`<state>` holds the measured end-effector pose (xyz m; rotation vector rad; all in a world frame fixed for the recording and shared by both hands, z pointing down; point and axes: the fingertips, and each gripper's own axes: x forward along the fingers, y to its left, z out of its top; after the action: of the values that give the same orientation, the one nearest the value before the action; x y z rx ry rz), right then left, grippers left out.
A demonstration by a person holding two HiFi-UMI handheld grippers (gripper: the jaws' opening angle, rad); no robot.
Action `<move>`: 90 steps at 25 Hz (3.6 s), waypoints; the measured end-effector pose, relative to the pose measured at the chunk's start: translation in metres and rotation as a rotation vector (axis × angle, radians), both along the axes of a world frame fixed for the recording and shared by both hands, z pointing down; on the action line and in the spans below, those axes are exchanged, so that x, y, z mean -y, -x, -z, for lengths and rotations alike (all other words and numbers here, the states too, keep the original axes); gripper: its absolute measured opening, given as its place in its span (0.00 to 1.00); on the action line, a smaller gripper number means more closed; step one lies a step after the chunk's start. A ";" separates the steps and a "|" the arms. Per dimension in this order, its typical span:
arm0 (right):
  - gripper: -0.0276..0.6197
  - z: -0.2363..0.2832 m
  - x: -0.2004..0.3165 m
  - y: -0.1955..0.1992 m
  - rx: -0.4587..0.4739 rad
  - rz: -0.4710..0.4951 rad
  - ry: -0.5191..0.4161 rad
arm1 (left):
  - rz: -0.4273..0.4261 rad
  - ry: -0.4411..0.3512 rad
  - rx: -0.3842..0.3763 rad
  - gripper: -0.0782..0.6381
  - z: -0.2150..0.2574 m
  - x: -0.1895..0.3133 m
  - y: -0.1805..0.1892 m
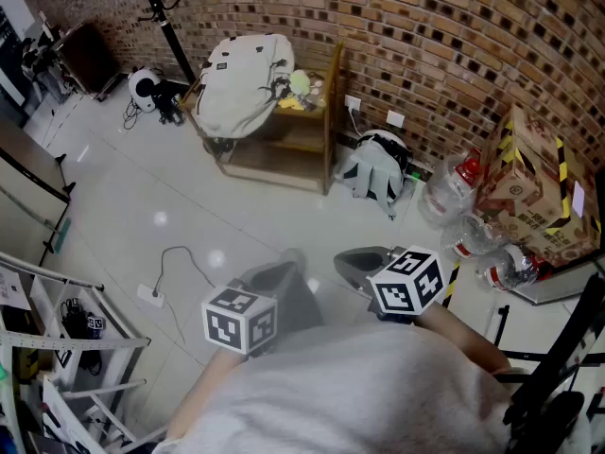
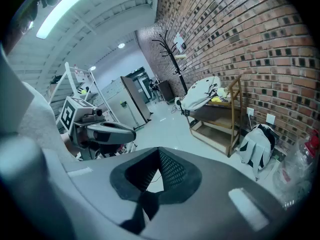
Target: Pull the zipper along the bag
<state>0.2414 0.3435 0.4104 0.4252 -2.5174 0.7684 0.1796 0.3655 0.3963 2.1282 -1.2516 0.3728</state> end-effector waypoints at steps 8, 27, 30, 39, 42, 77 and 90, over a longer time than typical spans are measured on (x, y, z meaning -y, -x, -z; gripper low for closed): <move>0.04 -0.018 0.139 0.088 0.000 -0.070 0.034 | -0.015 0.031 0.004 0.11 -0.020 0.136 0.101; 0.04 0.003 0.380 0.266 -0.021 -0.146 0.026 | -0.054 0.048 0.018 0.11 -0.011 0.378 0.289; 0.04 0.000 0.391 0.268 -0.016 -0.154 0.033 | -0.067 0.047 0.031 0.11 -0.014 0.390 0.289; 0.04 -0.010 0.440 0.272 0.009 -0.154 0.059 | -0.100 0.062 0.126 0.11 -0.030 0.439 0.289; 0.04 -0.018 0.463 0.273 0.021 -0.153 0.076 | -0.116 0.069 0.174 0.11 -0.039 0.469 0.290; 0.04 -0.093 0.537 0.251 -0.005 -0.223 0.243 | -0.457 0.100 0.571 0.19 -0.170 0.616 0.249; 0.04 -0.092 0.537 0.270 -0.020 -0.163 0.230 | -0.214 0.208 0.292 0.15 -0.147 0.615 0.279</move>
<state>-0.0286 -0.1937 0.5026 0.5587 -2.3605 1.0966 -0.0999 -0.2496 0.5431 2.0823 -1.0842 0.8945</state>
